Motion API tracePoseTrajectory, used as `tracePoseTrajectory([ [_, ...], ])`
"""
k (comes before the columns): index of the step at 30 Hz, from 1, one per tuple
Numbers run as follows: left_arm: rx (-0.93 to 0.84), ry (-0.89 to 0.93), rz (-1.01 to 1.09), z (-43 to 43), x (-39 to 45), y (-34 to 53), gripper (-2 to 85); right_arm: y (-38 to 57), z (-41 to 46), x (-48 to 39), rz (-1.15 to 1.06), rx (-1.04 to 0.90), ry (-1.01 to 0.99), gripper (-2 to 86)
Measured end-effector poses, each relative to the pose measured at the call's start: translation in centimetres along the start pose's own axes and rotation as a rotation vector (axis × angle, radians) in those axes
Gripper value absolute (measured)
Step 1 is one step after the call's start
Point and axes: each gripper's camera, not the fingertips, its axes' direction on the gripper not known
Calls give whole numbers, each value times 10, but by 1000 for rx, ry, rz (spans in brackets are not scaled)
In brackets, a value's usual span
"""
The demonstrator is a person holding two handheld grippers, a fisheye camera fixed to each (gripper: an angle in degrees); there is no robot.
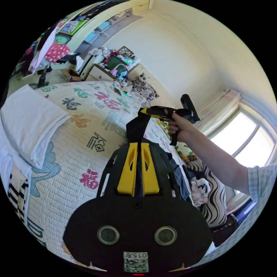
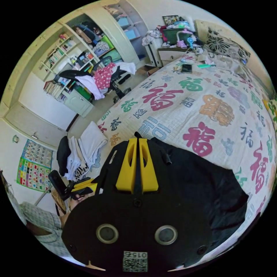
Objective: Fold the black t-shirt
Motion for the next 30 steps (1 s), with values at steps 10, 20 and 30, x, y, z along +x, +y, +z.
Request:
tracePoseTrajectory([
  [10, -364, -60, 287, 140, 135, 72, 1, 170, -88, 132, 350, 104, 32, -5],
  [20, -486, -17, 331, 193, 183, 85, 7, 223, -125, 155, 411, 128, 144, 13],
  [30, -735, -135, 478, 315, 225, 81, 5, 205, -105, 120, 271, -100, 93, -7],
])
